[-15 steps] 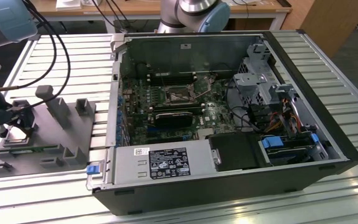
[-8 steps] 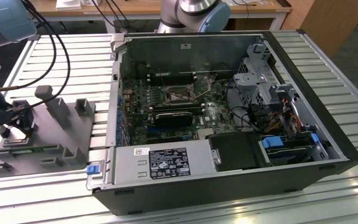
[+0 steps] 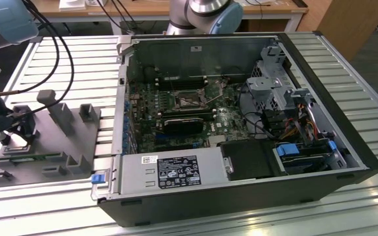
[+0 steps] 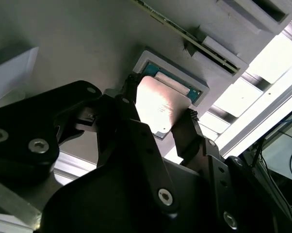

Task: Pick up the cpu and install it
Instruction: 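Pick up the cpu and move it towards the insertion slot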

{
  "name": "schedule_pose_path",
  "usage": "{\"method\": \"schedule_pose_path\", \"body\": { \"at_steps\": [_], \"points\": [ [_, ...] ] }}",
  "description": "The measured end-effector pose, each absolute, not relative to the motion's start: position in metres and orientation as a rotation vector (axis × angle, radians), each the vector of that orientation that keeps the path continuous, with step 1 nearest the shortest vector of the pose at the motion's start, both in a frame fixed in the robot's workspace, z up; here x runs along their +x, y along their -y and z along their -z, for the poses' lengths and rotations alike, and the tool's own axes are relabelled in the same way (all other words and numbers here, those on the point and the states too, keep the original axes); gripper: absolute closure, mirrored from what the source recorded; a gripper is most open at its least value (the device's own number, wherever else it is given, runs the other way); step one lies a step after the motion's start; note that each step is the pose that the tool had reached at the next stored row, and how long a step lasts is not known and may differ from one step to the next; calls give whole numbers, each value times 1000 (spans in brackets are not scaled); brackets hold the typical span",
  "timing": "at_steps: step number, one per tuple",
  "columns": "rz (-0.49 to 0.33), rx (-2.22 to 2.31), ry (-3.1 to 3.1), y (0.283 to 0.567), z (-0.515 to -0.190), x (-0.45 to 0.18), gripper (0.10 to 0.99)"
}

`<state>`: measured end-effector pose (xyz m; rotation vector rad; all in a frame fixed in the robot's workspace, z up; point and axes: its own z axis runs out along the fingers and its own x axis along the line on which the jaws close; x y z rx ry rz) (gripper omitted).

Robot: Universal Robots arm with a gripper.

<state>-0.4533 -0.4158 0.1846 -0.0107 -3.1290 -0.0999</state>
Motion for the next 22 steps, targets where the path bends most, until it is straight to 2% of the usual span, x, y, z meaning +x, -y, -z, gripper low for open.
{"method": "schedule_pose_path", "body": {
  "at_steps": [22],
  "points": [
    [109, -11, 3128, 416, -205, -453, 545]
  ]
}}
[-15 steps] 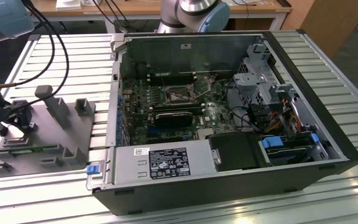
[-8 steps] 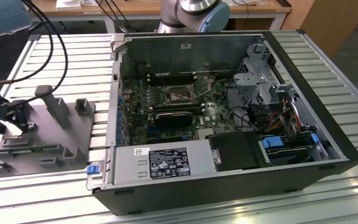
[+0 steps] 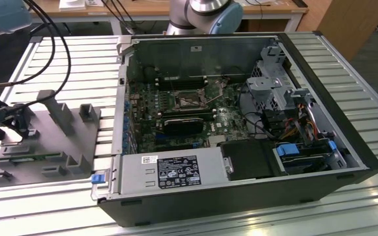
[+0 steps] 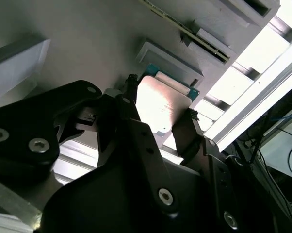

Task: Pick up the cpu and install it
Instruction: 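Pick up the cpu and move it towards the insertion slot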

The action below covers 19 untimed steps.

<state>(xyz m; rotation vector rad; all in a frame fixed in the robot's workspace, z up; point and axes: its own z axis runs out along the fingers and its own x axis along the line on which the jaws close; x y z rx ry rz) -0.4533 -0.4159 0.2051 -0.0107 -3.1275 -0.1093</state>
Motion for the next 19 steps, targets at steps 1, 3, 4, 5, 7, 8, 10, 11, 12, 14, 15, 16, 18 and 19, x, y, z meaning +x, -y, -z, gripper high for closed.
{"method": "schedule_pose_path", "body": {
  "at_steps": [1, 3, 4, 5, 7, 8, 10, 11, 12, 14, 15, 16, 18, 19],
  "points": [
    [110, -11, 3128, 416, -206, -453, 545],
    [110, -11, 3128, 416, -207, -453, 545],
    [110, -11, 3128, 416, -207, -453, 545],
    [110, -11, 3128, 416, -208, -453, 545],
    [110, -11, 3128, 416, -208, -453, 545],
    [110, -11, 3128, 416, -209, -453, 545],
    [110, -11, 3128, 416, -209, -453, 545],
    [110, -11, 3128, 416, -209, -453, 545],
    [110, -11, 3128, 416, -210, -453, 545],
    [110, -11, 3128, 416, -210, -453, 545],
    [110, -11, 3128, 416, -211, -453, 545],
    [110, -11, 3128, 416, -211, -453, 545],
    [110, -11, 3128, 416, -211, -453, 545],
    [110, -11, 3128, 416, -211, -453, 545]
  ]
}}
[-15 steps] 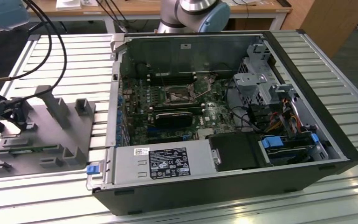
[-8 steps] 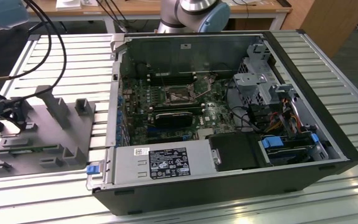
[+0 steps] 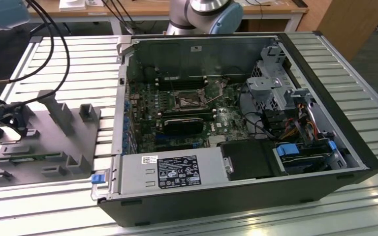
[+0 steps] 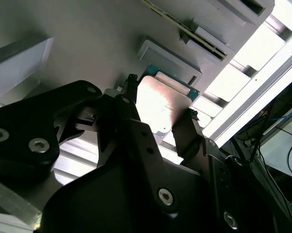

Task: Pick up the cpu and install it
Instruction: 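Pick up the cpu and move it towards the insertion slot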

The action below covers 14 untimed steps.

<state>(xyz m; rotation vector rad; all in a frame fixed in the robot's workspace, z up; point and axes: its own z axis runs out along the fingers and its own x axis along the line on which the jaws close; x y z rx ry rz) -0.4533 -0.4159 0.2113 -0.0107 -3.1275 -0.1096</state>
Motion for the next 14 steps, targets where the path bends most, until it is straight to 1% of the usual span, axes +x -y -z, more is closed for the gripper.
{"method": "schedule_pose_path", "body": {
  "at_steps": [14],
  "points": [
    [110, -11, 3128, 416, -216, -453, 545]
  ]
}}
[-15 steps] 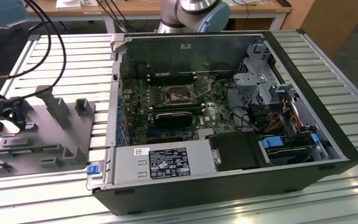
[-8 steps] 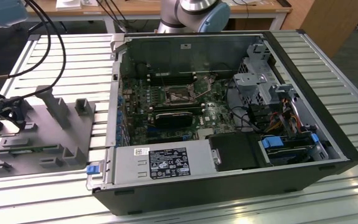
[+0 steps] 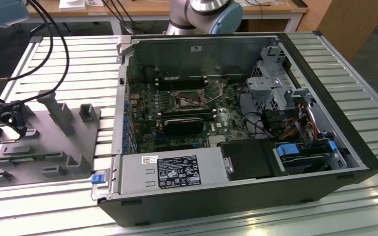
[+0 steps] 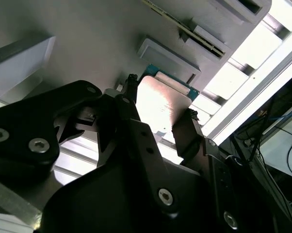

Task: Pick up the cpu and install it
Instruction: 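Pick up the cpu and move it towards the insertion slot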

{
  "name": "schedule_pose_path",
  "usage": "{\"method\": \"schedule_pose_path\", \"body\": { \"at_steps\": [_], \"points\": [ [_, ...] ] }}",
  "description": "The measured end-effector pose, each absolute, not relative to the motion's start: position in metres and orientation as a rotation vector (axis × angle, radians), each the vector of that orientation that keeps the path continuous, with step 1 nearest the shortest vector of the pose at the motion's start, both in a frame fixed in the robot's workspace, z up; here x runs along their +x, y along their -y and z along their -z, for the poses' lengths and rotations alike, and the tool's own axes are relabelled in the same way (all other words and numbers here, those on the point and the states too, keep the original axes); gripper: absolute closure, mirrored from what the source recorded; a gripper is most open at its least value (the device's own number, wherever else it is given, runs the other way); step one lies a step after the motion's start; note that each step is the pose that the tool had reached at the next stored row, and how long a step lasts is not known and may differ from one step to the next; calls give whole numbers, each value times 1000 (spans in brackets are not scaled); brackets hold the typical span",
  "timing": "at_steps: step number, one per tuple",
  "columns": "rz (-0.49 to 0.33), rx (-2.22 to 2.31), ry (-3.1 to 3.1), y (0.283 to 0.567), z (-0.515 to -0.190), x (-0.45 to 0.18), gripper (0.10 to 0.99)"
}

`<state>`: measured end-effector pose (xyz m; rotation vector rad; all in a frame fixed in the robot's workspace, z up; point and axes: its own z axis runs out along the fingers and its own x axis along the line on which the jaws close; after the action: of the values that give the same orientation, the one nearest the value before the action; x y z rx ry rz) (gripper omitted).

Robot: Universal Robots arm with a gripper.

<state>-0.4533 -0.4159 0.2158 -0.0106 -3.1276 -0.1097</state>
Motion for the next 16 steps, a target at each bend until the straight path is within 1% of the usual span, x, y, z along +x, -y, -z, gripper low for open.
{"method": "schedule_pose_path", "body": {
  "at_steps": [16],
  "points": [
    [110, -11, 3128, 416, -220, -453, 545]
  ]
}}
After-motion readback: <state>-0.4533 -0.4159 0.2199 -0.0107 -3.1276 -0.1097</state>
